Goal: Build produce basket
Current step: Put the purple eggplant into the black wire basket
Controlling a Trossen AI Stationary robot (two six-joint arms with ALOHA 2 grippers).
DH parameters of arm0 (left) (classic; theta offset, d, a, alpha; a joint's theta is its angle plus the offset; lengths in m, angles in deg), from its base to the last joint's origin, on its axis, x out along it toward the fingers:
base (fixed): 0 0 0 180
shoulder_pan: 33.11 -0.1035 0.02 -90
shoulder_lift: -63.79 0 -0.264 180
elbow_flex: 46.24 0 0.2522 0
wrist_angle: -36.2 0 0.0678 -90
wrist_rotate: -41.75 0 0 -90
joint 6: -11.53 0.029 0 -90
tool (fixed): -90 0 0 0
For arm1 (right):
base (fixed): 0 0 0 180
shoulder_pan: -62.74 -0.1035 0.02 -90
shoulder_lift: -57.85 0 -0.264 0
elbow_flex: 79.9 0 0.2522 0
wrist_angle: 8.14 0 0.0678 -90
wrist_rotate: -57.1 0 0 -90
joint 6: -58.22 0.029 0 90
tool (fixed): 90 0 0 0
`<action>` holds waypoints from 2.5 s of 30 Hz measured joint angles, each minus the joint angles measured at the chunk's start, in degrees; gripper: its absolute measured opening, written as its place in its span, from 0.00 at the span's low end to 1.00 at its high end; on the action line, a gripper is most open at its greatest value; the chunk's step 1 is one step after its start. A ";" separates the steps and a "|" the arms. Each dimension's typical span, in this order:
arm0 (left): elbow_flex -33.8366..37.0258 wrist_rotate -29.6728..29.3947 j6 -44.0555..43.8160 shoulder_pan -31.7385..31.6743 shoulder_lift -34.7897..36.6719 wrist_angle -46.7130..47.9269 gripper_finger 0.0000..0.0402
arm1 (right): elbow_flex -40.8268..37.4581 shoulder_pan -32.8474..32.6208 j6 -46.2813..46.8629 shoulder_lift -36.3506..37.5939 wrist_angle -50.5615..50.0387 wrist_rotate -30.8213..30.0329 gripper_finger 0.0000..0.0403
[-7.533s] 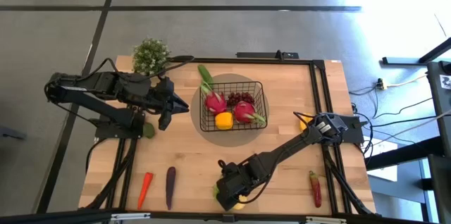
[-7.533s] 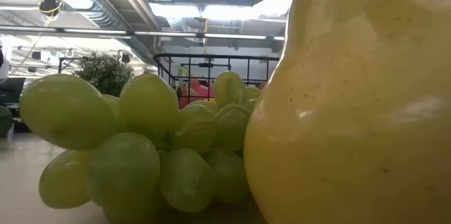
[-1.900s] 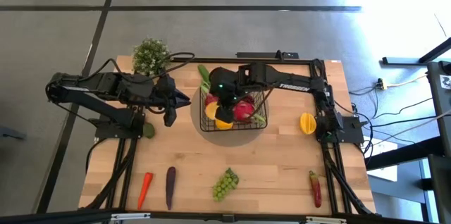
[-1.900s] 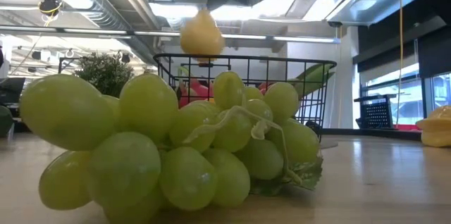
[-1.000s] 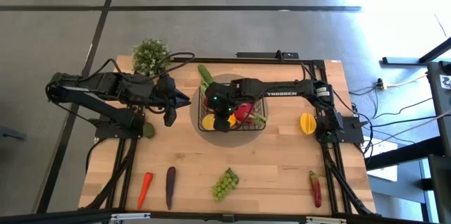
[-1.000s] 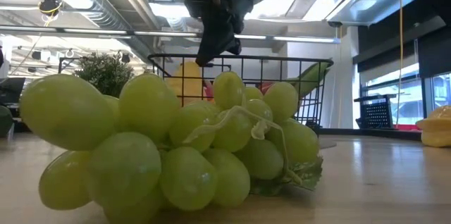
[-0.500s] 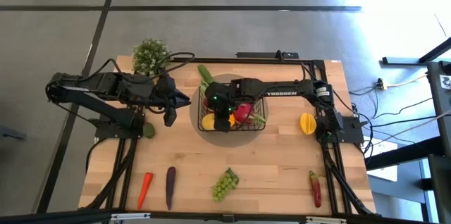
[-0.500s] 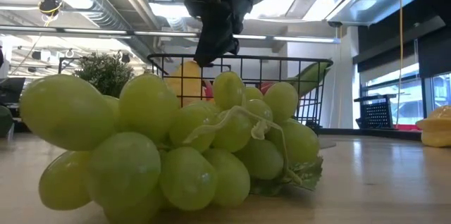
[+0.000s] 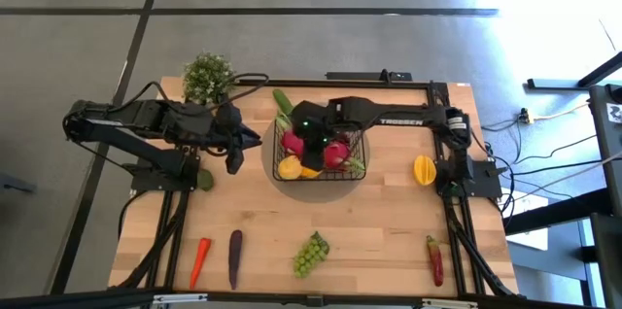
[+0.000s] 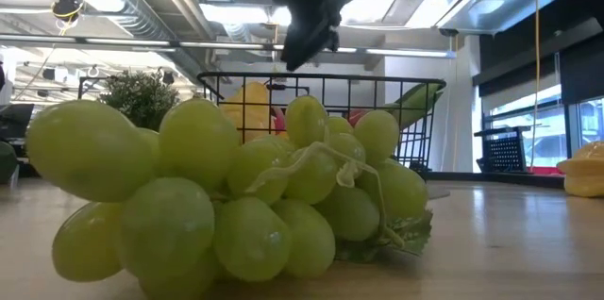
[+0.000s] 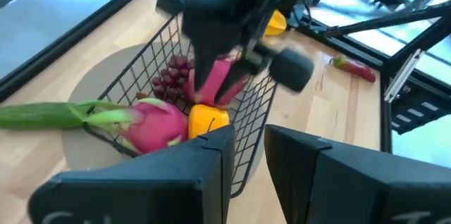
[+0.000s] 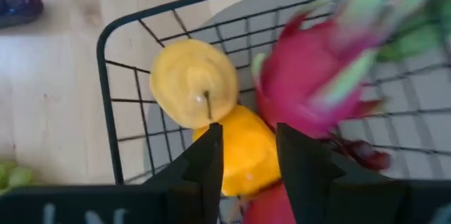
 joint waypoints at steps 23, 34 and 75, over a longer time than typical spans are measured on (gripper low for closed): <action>0.00 -0.32 -8.35 8.78 0.00 1.76 0.17 | 0.04 -9.50 29.63 18.27 -34.00 -22.35 0.30; 0.02 -0.34 -42.82 16.56 -1.66 15.55 0.17 | 0.02 -16.42 33.00 18.79 -36.73 -22.32 0.30; 0.02 8.54 -100.03 46.47 -24.18 17.89 0.17 | 0.02 -20.09 19.34 19.27 -27.05 5.67 0.30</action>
